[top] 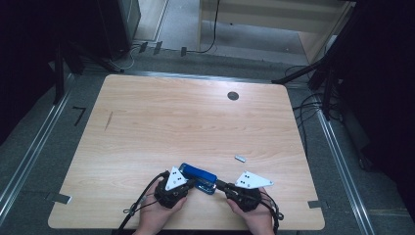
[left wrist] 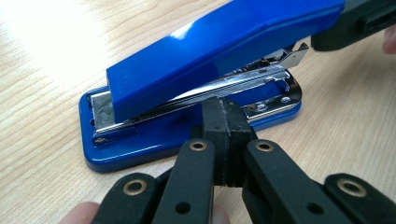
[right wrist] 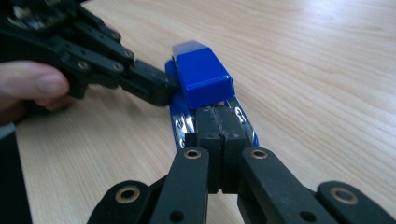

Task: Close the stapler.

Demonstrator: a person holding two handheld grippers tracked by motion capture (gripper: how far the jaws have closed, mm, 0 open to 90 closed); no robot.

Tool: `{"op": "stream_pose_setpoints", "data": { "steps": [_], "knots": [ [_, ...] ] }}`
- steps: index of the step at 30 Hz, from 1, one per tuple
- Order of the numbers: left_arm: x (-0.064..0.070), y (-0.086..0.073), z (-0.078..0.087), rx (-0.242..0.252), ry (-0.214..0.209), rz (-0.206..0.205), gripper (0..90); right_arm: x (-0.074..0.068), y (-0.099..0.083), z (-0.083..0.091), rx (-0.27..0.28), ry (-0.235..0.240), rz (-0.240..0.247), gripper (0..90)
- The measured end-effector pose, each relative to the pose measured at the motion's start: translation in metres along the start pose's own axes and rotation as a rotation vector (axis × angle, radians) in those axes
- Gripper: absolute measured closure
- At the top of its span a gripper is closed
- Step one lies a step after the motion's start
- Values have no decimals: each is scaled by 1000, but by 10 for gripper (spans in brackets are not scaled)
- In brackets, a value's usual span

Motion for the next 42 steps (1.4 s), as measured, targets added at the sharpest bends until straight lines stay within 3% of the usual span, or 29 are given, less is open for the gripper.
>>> {"op": "stream_pose_setpoints", "data": {
  "steps": [14, 16, 20, 24, 30, 32, 42],
  "knots": [
    [0, 0, 0, -9, 0, -4, 900, -2, 17, 2, 64, 4, -14, 900],
    [1, 0, -2, -35, 9, -7, 900, -3, 19, 1, 69, 2, -10, 900],
    [2, -1, -1, -24, 23, -23, 900, -4, 23, 1, 82, 1, -12, 900],
    [3, 0, 1, 19, 25, -27, 900, -5, 26, 1, 85, -5, -12, 900],
    [6, 5, -4, 43, 31, -21, 900, -5, 27, 1, 83, -2, -17, 900],
    [6, 6, -7, 43, 41, -32, 900, -5, 27, 1, 82, -3, -18, 900],
    [3, 6, -9, 8, 29, -3, 900, -4, 28, -3, 81, -6, -60, 900]
  ]
}}
Point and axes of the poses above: each handheld gripper's, and its own axes: z roughly backward along the jaws, y roughly out of its top, x roughly to its right, the point moved 2 cm from there along -z, roughly forward along the jaws, and after that the axes turned 7 degrees about -y, right-handed, at the moved point
